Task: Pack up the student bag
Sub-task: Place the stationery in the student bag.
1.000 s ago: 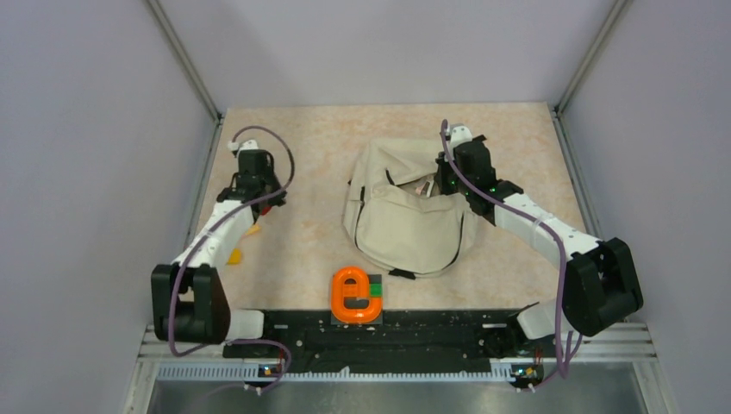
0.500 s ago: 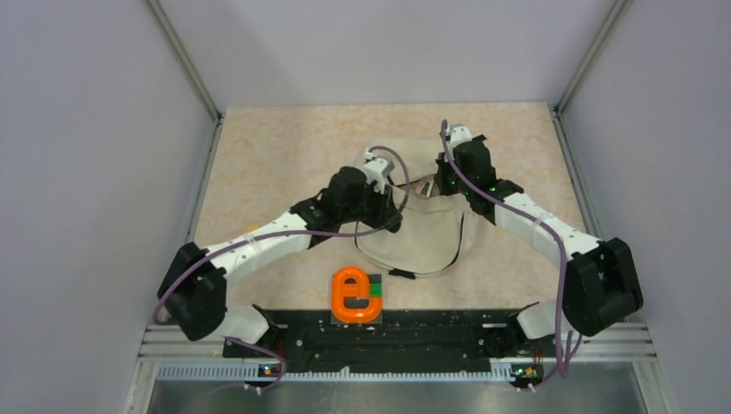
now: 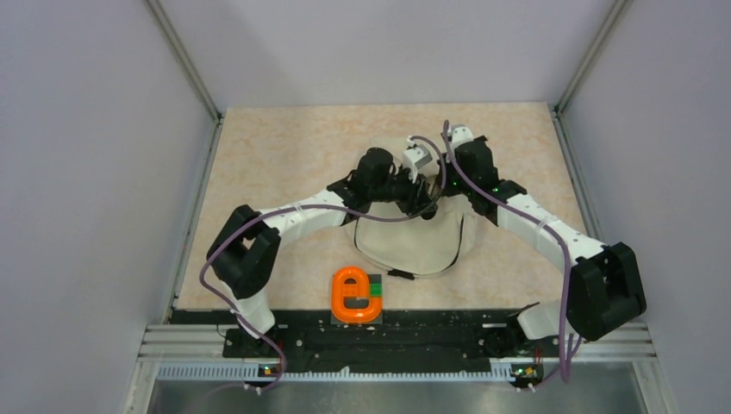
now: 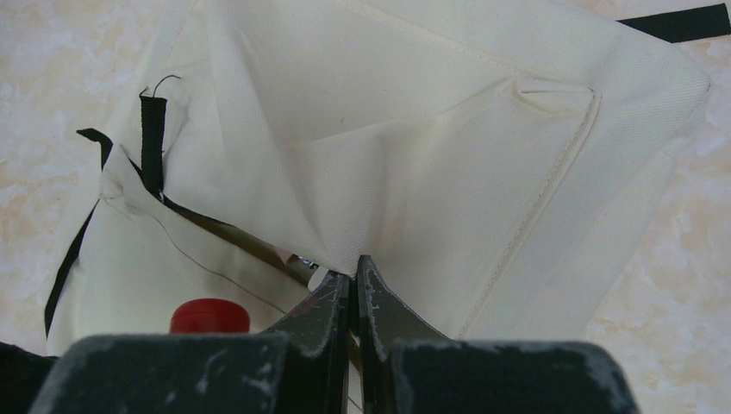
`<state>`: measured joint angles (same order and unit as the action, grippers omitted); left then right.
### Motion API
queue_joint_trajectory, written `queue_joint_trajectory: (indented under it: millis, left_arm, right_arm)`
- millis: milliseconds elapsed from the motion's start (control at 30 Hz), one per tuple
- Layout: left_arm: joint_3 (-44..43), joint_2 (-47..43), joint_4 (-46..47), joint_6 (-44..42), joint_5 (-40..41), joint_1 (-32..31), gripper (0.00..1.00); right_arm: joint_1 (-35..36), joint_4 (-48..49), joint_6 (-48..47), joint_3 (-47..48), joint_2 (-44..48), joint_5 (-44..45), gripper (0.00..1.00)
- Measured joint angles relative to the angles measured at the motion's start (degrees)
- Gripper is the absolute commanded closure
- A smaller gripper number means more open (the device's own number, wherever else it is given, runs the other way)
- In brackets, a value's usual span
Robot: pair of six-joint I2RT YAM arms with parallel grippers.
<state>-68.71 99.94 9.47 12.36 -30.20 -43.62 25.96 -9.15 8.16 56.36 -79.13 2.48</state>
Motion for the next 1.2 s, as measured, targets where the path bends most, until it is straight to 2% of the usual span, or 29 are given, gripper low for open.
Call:
queue_joint_trajectory:
  millis: [267,600,967,1067,1200]
  left_arm:
    - [-5.77,6.32,0.81,-8.20,-2.36,2.56,0.88]
    - [-6.19,8.07,0.04,-18.25,5.05,3.67,0.88]
    - [-1.22,10.14,15.47,-18.43,16.28,2.25,0.86]
    - [-0.85,11.13,17.90,-18.32,19.34,1.92,0.77]
    - [0.31,11.21,20.09,-18.21,21.86,1.79,0.54]
  right_arm:
    - [0.00,-0.83,-0.04,0.00,0.63,0.04,1.00]
    - [0.00,-1.31,-0.11,0.00,1.16,0.00,1.00]
    - [0.00,-0.28,0.04,0.00,1.01,-0.07,1.00]
    - [0.00,-0.20,0.09,0.00,0.98,-0.09,1.00]
    - [0.00,-0.13,0.52,0.00,0.96,-0.68,1.00]
